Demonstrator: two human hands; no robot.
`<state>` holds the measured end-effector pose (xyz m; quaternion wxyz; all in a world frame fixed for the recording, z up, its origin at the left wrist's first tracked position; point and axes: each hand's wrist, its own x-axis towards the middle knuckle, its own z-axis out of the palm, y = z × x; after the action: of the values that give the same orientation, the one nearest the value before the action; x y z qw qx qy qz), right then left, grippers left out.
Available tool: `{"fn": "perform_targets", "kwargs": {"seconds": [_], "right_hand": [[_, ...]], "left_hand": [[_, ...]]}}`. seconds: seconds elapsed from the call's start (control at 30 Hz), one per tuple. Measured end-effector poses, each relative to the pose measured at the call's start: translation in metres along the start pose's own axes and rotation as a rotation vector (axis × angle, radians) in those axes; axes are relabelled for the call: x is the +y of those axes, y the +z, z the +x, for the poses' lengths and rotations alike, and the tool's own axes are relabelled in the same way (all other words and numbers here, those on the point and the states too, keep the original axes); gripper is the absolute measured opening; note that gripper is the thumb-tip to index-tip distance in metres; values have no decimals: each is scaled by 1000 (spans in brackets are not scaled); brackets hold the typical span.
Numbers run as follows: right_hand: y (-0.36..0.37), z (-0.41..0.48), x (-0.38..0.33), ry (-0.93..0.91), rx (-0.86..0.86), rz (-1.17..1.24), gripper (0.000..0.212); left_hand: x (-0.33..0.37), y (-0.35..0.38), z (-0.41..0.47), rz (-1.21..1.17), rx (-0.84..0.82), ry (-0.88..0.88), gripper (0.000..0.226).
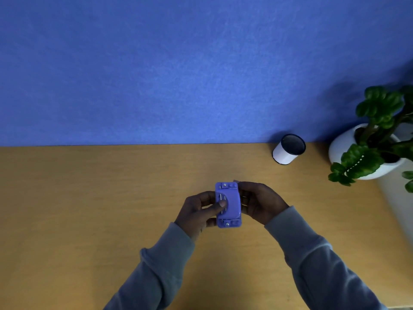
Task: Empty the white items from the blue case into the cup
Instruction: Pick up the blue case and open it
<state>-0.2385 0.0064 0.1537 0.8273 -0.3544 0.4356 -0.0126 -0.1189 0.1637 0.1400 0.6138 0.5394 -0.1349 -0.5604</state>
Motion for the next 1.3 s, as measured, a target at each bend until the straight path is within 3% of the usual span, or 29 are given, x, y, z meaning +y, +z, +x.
{"fn": "perform_targets", "kwargs": {"seconds": [0.1,0.27,0.5,0.7,1.03,1.17,1.3], "right_hand": [[2,1,-9,-11,-23,-7,8],[16,3,-35,-12,-96,-314,27],[30,17,-56,85,-63,-506,10],[31,25,-56,215,-67,-405,8],[27,33,-46,234,-124,-202,4],[26,30,-48,183,-141,-146,25],[16,21,-43,-4,-33,-97,38]], "left_hand": [[2,0,0,9,18,-16,13],[9,4,2,15,-3,-36,14],[12,8,3,66,-5,-21,23],[10,5,2,87,-23,52,22],[11,3,8,60,1,51,33],[10,4,11,67,-2,30,32],[14,1,15,20,33,24,25]]}}
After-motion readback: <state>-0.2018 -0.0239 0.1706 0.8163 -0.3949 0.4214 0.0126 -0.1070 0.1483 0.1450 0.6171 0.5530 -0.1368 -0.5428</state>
